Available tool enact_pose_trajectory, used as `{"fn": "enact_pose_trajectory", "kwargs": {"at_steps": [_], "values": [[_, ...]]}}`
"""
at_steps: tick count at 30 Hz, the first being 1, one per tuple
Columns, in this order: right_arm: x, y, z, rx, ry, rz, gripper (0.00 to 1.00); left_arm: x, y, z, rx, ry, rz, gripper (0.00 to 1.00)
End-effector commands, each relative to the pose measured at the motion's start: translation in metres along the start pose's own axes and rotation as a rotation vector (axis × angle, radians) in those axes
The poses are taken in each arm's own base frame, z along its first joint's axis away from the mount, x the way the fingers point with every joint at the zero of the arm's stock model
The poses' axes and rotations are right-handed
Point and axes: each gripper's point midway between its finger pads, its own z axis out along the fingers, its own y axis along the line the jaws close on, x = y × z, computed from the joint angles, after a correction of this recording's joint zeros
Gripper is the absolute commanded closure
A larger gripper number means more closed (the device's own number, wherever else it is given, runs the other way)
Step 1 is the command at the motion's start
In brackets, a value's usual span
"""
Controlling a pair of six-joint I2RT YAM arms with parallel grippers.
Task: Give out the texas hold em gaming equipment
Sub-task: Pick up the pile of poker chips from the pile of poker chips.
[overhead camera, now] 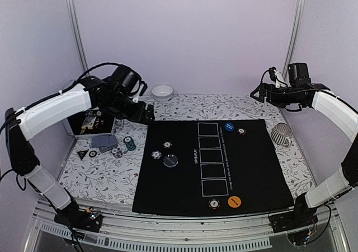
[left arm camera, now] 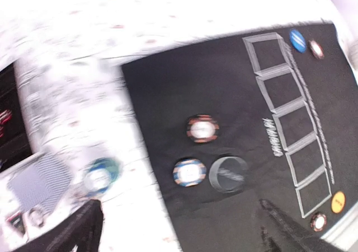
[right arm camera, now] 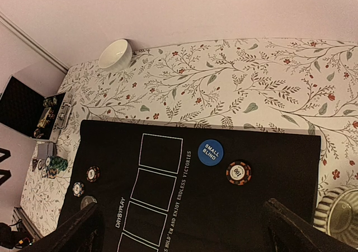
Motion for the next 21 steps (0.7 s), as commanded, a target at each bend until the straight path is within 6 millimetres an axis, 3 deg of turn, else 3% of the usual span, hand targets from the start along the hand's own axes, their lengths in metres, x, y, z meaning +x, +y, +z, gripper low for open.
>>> {"fn": "enact_pose_trajectory", "kwargs": {"at_steps": [1,4,7,16,21], "values": [[-0.003,0.003,-0.001,-0.017,-0.013,-0.014,0.01,0.049,0.093,-0.005,-0.177,0.106,-0.209,0.02],[-0.003,0.003,-0.001,-0.017,-0.013,-0.016,0.01,0.077,0.130,-0.004,-0.238,0.151,-0.274,0.02],[-0.003,0.003,-0.001,-0.015,-0.014,-0.014,0.01,0.098,0.144,0.012,-0.256,0.200,-0.292,0.02],[-0.003,0.001,-0.003,-0.003,-0.019,-0.020,0.01,0.137,0.156,0.066,-0.226,0.317,-0.309,0.02],[-0.002,0.000,-0.002,0.000,-0.017,-0.020,0.01,0.141,0.157,0.085,-0.226,0.327,-0.302,0.08]]}}
